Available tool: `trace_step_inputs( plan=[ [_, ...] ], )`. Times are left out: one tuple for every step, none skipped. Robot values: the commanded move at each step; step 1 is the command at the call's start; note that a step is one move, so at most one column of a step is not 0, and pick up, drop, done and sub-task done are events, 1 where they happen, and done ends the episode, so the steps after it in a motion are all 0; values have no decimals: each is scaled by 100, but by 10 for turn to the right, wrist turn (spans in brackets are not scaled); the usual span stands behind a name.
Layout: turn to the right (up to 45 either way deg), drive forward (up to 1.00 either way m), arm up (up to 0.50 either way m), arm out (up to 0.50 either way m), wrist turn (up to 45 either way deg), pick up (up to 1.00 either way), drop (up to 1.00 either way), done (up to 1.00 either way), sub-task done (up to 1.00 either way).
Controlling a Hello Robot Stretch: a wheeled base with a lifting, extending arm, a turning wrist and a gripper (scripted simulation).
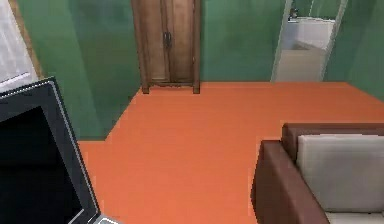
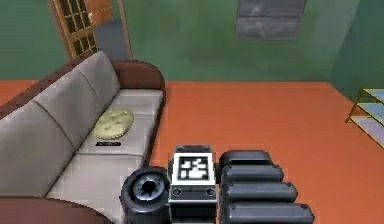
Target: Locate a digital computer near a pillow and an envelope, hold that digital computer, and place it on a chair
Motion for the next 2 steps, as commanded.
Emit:
trace_step_inputs(
  plan=[
    [30,0,0,0,0,0,0,0,0],
    [0,100,0,0,0,0,0,0,0]
  ],
)
